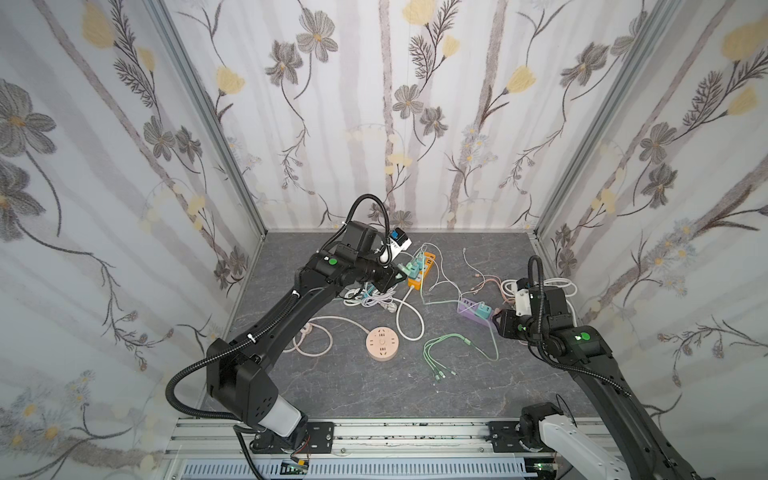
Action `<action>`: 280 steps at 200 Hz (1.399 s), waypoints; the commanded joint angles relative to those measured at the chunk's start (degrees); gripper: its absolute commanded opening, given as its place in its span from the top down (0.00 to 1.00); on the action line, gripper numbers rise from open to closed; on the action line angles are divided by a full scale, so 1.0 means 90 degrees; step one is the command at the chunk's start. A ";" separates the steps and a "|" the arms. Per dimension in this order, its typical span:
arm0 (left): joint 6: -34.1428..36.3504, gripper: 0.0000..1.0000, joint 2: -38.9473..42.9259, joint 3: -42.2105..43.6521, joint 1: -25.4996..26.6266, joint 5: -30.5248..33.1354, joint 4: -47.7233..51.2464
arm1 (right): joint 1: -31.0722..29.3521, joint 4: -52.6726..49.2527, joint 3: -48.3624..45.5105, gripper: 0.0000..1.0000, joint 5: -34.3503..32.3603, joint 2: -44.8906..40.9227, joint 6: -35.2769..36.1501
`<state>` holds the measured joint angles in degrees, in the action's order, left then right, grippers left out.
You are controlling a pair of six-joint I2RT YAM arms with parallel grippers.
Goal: Insert the plug
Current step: 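Carry the green charger toward the table center while the right gripper approaches it, then close the right gripper on the green charger while the left gripper holds it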
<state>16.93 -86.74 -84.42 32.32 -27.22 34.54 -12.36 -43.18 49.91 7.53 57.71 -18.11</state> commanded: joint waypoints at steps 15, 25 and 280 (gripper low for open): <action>0.0932 1.00 0.0264 0.0083 -0.0007 -0.0179 -0.0019 | -0.0332 0.0799 0.0316 0.33 0.1056 -0.0615 0.0221; 0.0958 1.00 0.0282 0.0083 -0.0013 -0.0140 -0.0020 | -0.0492 0.1315 0.0274 0.33 0.1505 -0.0766 0.0235; 0.1617 1.00 0.0285 -0.0035 -0.0183 -0.0794 0.0397 | -0.2614 0.7390 -0.0283 0.46 0.1436 0.2814 -0.0302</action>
<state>26.04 -84.58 -85.08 30.72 -29.30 35.88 -38.09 20.47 47.22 13.34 84.07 -22.48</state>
